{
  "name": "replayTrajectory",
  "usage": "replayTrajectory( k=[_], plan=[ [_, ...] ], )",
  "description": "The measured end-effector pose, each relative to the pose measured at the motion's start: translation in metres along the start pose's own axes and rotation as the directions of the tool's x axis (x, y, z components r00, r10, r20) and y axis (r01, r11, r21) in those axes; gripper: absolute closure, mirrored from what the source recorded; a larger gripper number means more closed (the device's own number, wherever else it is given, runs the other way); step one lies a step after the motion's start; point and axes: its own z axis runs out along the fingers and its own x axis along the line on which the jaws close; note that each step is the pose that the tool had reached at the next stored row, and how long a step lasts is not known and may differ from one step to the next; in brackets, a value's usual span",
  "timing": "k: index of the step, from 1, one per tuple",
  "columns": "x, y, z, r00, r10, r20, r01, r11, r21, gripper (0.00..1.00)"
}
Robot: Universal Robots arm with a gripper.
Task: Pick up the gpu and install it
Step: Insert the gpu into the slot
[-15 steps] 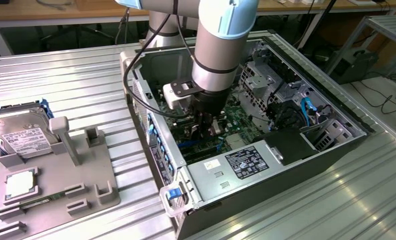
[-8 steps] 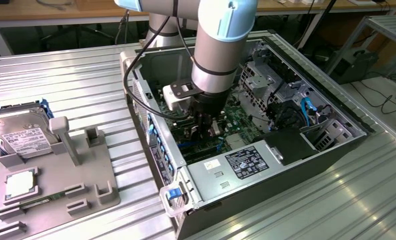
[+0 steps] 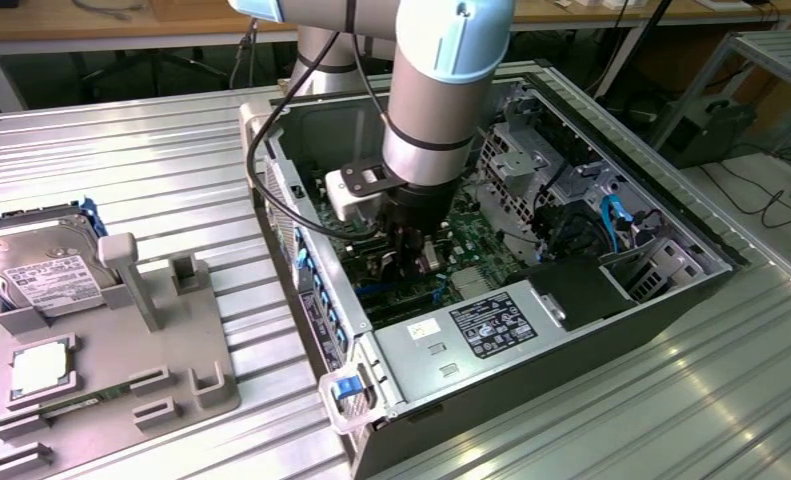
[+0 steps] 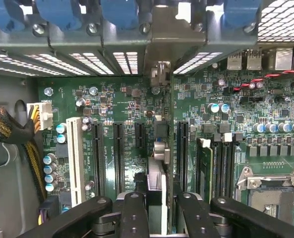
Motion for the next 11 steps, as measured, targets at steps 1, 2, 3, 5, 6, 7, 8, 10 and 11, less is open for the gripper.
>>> replayTrajectory(
  k=[1,2,3,5,6,7,8,10,11],
  plan=[
    [0.0,-0.0001,-0.0015,1.0,0.0,-0.0013,0.0,1.0,-0.0002,0.72],
    [0.0001,-0.0001,-0.0026,1.0,0.0,-0.0027,0.0,1.0,-0.0006,0.72],
    [0.0001,-0.0001,-0.0027,1.0,0.0,-0.0025,0.0,1.0,-0.0005,0.72],
    [0.0,-0.0001,-0.0026,1.0,0.0,-0.0025,0.0,1.0,-0.0004,0.72],
    [0.0001,0.0,-0.0027,1.0,0.0,-0.0026,0.0,1.0,-0.0005,0.72],
    [0.0,0.0,-0.0028,1.0,0.0,-0.0027,0.0,1.0,-0.0005,0.72],
    [-0.0005,0.0,-0.0028,1.0,0.0,-0.0028,0.0,1.0,-0.0006,0.72],
    [-0.0012,0.0,-0.0027,1.0,0.0,-0.0027,0.0,1.0,-0.0005,0.72],
    [-0.0012,0.0,-0.0026,1.0,0.0,-0.0028,0.0,1.0,-0.0006,0.72]
  ],
)
